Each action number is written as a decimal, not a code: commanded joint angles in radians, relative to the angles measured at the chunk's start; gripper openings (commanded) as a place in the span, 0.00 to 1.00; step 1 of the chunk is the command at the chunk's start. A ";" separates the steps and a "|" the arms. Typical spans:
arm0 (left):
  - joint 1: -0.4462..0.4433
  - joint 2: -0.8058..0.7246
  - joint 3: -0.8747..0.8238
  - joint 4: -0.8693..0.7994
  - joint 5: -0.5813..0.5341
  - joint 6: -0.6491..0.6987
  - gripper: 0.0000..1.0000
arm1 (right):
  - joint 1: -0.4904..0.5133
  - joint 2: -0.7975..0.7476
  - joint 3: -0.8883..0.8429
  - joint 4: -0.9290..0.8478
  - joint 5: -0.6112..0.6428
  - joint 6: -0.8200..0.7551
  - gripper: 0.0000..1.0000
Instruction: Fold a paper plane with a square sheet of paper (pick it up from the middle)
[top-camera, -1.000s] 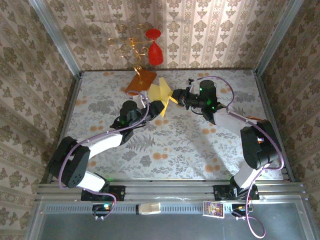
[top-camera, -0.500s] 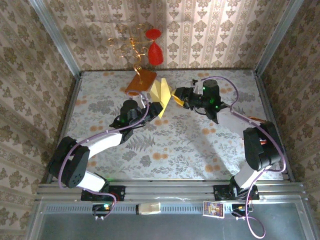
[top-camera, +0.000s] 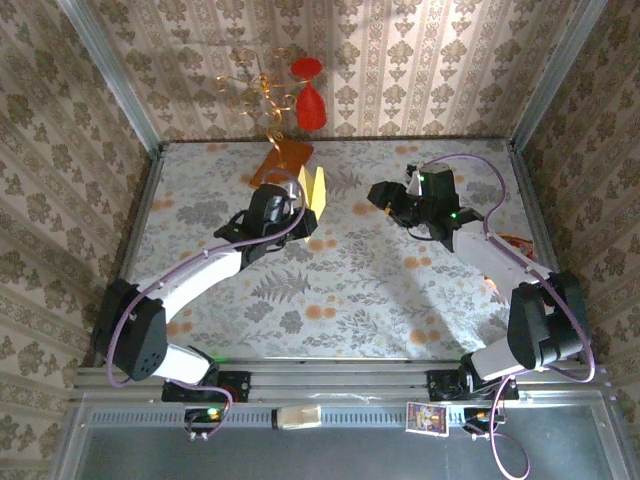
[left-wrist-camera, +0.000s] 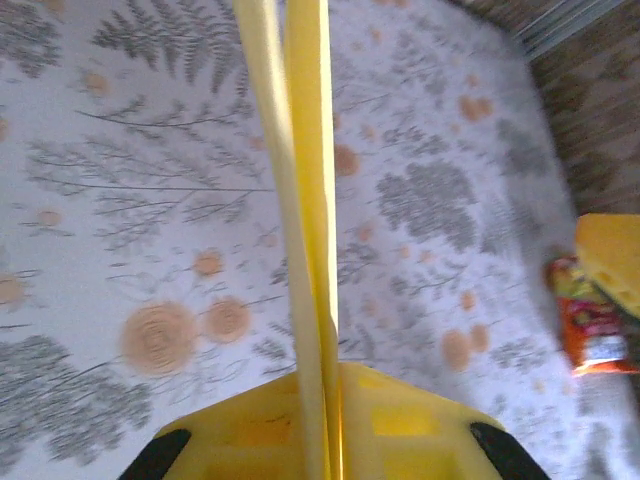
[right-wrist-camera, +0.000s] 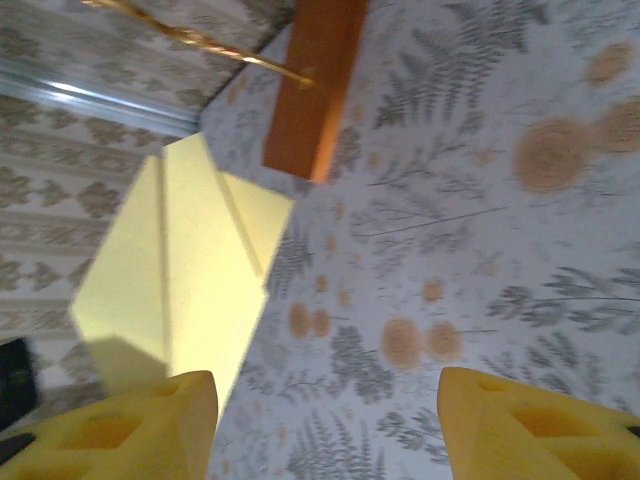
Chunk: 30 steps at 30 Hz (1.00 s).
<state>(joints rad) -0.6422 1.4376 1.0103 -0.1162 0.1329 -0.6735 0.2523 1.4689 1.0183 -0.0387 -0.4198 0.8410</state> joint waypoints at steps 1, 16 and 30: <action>-0.037 0.058 0.113 -0.328 -0.193 0.219 0.13 | -0.017 -0.021 0.019 -0.131 0.079 -0.070 0.62; -0.223 0.453 0.406 -0.599 -0.764 0.489 0.11 | -0.111 -0.070 -0.045 -0.242 0.246 -0.059 0.61; -0.307 0.498 0.452 -0.600 -0.588 0.395 0.52 | -0.172 -0.092 -0.067 -0.245 0.229 -0.047 0.61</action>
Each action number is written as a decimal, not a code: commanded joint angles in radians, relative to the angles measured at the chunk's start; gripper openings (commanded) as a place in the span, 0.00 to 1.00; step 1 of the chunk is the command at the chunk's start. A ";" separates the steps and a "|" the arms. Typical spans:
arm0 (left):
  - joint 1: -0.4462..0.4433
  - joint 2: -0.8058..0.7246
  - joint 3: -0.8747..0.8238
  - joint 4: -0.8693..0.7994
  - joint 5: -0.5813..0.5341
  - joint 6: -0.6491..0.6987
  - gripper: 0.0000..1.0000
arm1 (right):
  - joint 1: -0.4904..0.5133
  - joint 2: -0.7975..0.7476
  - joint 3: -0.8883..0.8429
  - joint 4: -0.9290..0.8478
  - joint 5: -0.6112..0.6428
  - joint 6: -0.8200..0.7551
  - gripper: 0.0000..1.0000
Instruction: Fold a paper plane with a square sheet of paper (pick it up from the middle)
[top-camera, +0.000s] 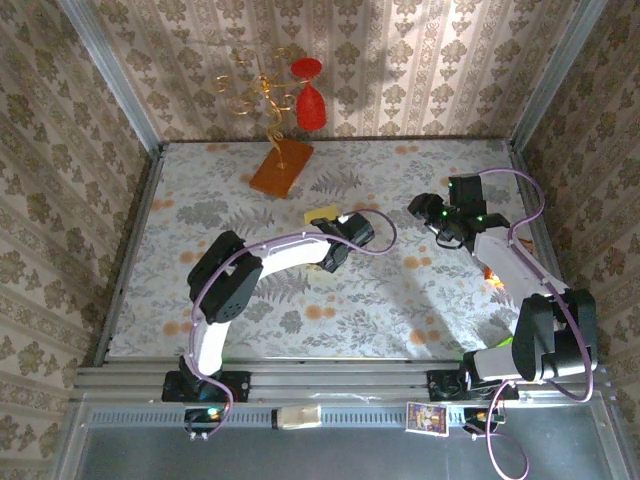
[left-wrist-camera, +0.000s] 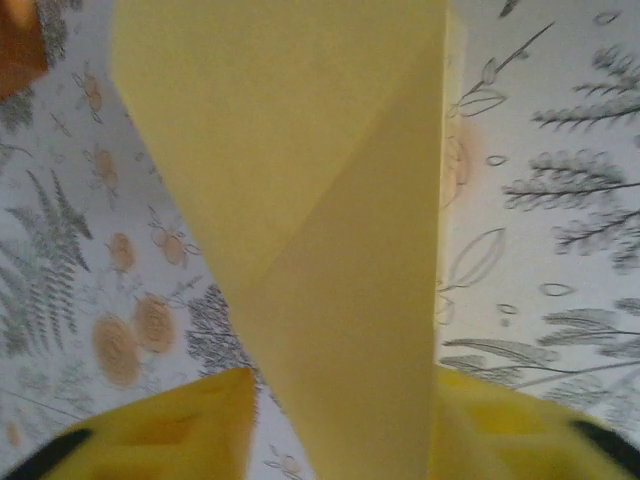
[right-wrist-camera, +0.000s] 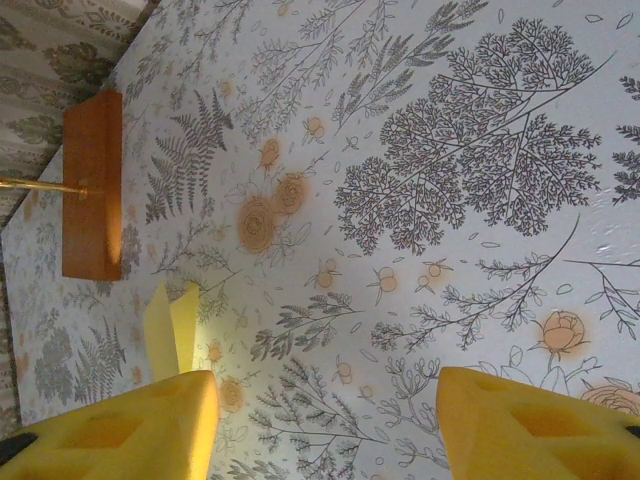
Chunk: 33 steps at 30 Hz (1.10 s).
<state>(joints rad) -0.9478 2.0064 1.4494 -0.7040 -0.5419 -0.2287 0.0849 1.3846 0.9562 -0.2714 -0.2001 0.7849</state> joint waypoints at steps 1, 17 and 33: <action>0.000 -0.095 0.001 0.000 0.118 -0.060 0.58 | -0.005 -0.003 -0.004 -0.007 0.003 0.013 0.61; 0.219 -0.210 -0.190 0.326 0.604 -0.361 0.63 | 0.005 0.106 0.001 0.042 -0.102 0.031 0.61; 0.249 -0.042 -0.060 0.239 0.473 -0.376 0.47 | 0.025 0.157 0.007 0.048 -0.147 0.024 0.60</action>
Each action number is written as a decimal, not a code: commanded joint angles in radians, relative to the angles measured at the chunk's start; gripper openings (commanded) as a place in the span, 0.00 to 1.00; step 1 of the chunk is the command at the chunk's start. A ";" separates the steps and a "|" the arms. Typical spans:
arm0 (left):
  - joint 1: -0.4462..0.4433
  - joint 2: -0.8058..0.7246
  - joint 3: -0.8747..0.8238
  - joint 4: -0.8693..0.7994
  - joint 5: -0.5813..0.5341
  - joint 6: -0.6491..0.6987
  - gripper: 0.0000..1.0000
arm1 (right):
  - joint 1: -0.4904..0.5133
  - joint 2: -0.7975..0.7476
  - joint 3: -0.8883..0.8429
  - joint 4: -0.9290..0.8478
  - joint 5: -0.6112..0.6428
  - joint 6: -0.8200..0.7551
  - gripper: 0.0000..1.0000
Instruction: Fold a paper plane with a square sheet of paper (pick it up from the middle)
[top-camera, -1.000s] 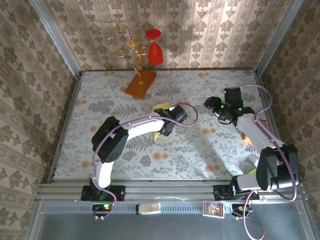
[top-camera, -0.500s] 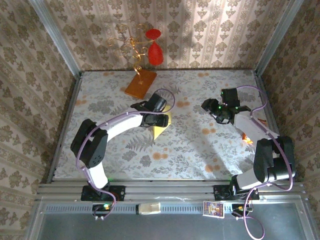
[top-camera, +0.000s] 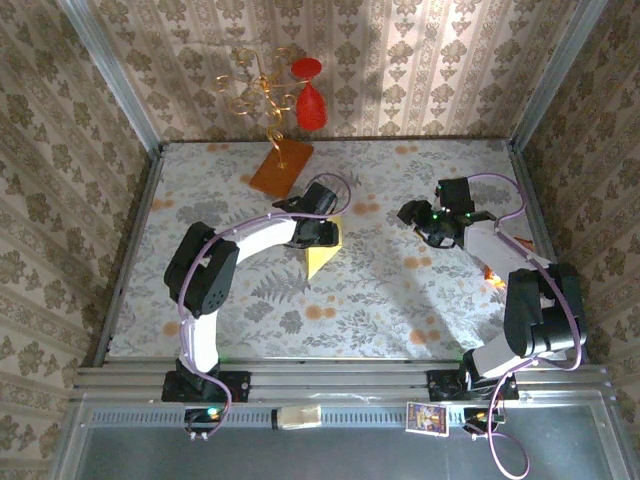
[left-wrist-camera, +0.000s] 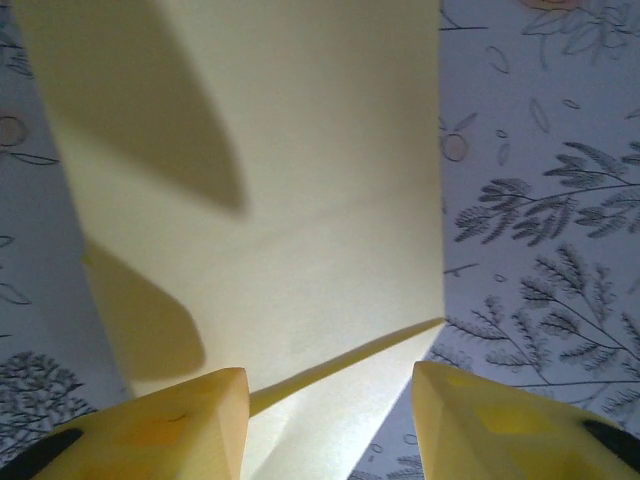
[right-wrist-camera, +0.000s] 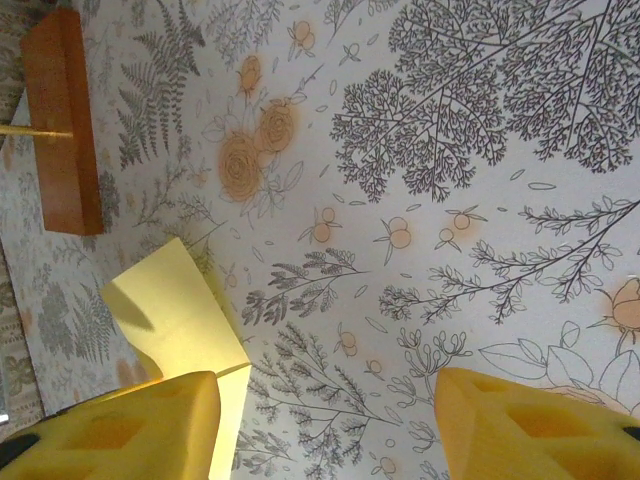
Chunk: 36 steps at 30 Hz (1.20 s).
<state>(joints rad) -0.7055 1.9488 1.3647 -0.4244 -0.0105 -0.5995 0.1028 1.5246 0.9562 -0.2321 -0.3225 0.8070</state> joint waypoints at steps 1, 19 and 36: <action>0.011 0.021 0.024 -0.040 -0.056 -0.005 0.47 | 0.008 0.020 0.006 0.010 -0.024 0.003 0.60; 0.032 0.074 0.004 -0.044 0.001 0.039 0.42 | 0.018 0.048 0.021 0.002 -0.039 -0.004 0.60; -0.005 0.044 -0.125 0.100 0.297 0.179 0.39 | 0.190 0.191 -0.034 0.139 -0.200 0.017 0.47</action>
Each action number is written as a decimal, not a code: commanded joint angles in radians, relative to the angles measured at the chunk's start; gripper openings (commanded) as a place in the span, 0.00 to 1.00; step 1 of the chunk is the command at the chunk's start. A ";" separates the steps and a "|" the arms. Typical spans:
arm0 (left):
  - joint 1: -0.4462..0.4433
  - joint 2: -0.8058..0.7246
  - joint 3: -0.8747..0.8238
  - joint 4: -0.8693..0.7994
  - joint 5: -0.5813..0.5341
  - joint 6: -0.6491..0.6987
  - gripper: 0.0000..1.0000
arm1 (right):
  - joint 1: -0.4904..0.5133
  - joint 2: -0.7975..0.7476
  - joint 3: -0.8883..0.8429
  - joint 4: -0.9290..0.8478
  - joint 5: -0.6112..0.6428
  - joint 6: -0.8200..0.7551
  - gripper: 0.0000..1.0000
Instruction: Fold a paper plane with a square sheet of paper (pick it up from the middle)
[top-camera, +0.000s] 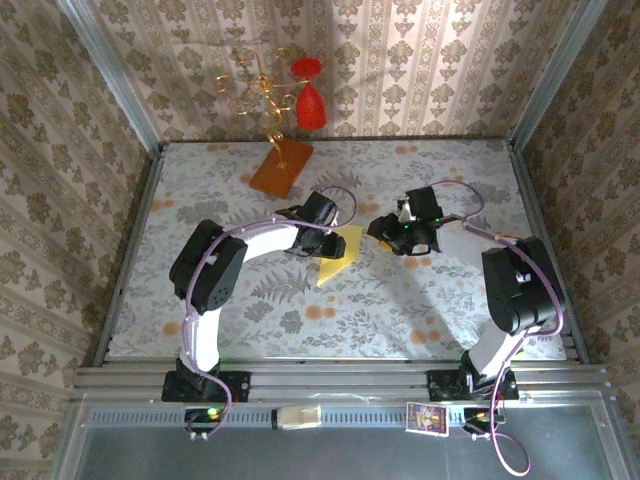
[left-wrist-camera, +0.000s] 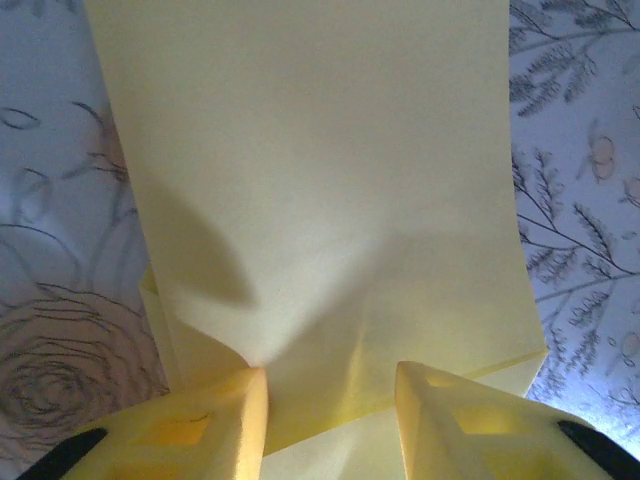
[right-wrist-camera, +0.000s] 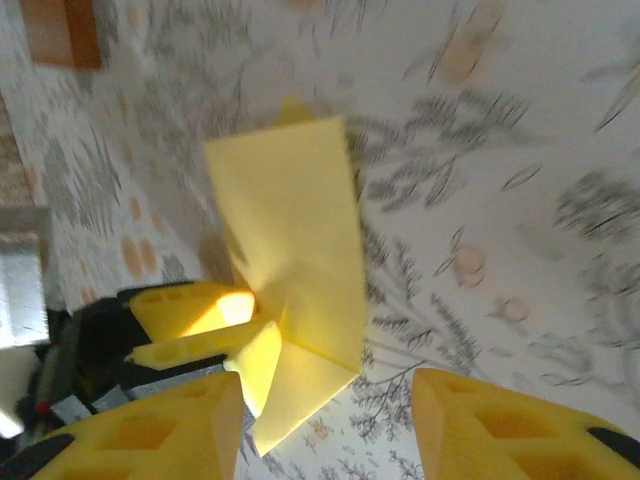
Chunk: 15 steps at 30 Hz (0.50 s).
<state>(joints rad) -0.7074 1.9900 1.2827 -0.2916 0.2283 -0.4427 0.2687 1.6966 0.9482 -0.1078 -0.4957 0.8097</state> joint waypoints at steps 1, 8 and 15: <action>0.000 0.001 -0.049 -0.025 0.057 0.014 0.39 | 0.034 0.020 -0.040 0.023 -0.007 0.037 0.45; 0.008 -0.001 -0.052 -0.021 0.036 -0.004 0.36 | 0.076 0.031 -0.090 0.091 0.022 0.120 0.33; 0.015 0.002 -0.060 -0.017 0.031 -0.010 0.35 | 0.091 0.080 -0.088 0.121 0.001 0.147 0.22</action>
<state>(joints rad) -0.6975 1.9846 1.2591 -0.2592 0.2584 -0.4446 0.3511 1.7447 0.8589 -0.0151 -0.4908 0.9253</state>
